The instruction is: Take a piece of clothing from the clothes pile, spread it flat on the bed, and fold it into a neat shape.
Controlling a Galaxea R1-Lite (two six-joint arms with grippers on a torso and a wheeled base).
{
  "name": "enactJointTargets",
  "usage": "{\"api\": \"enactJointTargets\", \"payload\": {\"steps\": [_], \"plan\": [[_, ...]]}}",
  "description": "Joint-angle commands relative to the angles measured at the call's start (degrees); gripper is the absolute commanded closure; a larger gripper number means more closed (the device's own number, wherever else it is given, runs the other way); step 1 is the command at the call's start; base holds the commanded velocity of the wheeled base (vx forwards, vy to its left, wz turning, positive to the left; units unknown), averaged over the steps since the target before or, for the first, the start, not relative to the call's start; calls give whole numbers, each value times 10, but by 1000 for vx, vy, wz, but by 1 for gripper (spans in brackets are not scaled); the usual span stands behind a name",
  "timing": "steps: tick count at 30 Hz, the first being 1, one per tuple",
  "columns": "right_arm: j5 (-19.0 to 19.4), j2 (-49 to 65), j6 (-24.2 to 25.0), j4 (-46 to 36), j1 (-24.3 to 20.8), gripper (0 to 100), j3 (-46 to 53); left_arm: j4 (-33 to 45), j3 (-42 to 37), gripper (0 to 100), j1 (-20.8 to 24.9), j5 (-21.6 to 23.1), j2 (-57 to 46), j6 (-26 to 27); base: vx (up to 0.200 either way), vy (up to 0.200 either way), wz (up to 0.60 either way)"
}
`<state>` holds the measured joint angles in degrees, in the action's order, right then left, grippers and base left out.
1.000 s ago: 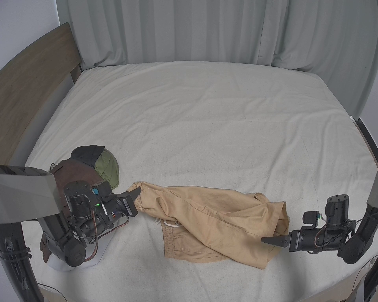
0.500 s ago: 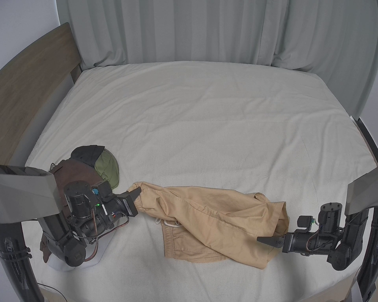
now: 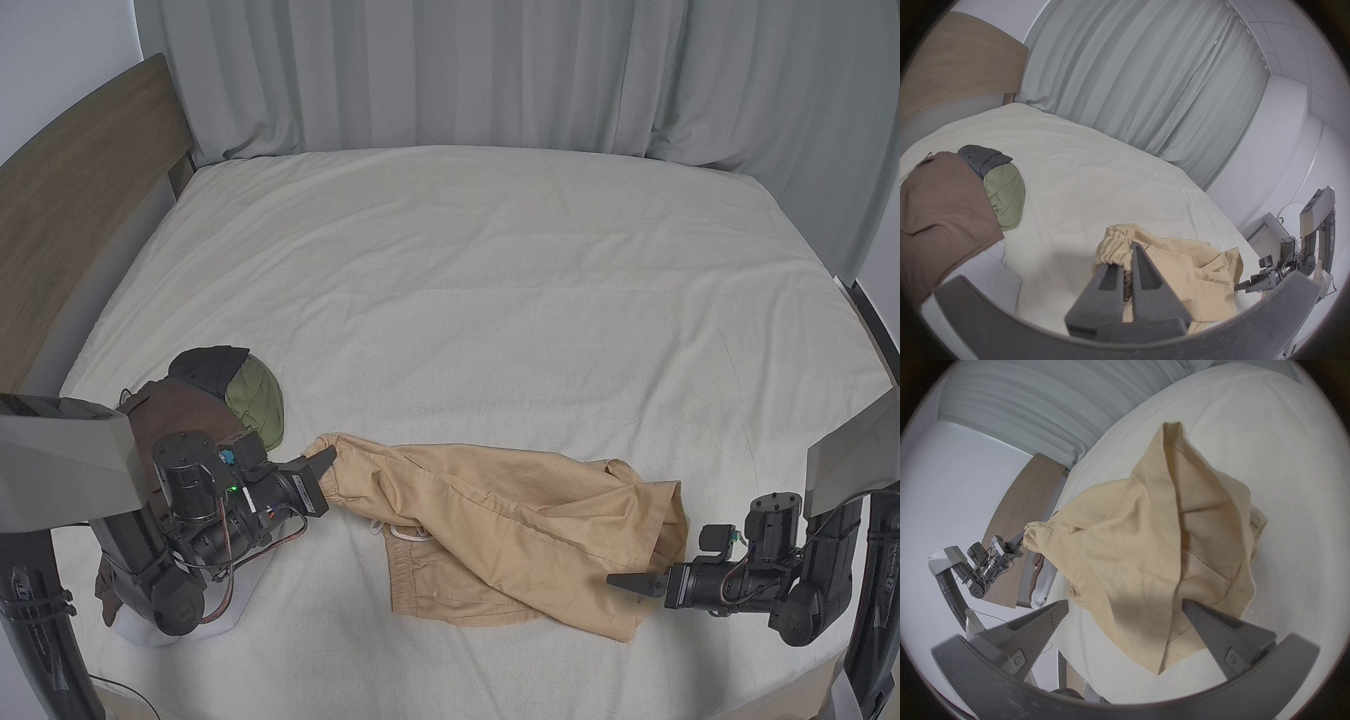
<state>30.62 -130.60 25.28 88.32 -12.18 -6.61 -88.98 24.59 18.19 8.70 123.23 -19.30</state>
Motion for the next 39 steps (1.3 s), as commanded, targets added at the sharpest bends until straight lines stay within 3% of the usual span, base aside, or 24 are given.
{"api": "enactJointTargets", "payload": {"steps": [1, 13, 14, 28, 39], "plan": [[1, -4, 3, 0, 0, 0, -12, -1, 0, 100, 0, 0, 0, 0, 0, 0, 0], [1, -1, 24, 1, -1, 0, -28, -1, 0, 100, 0, 0, 0, 0, 0, 0, 0], [1, 0, 24, 1, -1, 100, -28, -1, 0, 100, 0, 0, 0, 0, 0, 0, 0], [9, 49, 20, 1, 0, 100, -7, -1, -2, 100, -1, 0, 0, 0, 0, 0, 0], [107, 148, 24, 0, 59, 100, -2, -1, -2, 100, -5, 0, -4, 0, 0, 0, 0]]}}
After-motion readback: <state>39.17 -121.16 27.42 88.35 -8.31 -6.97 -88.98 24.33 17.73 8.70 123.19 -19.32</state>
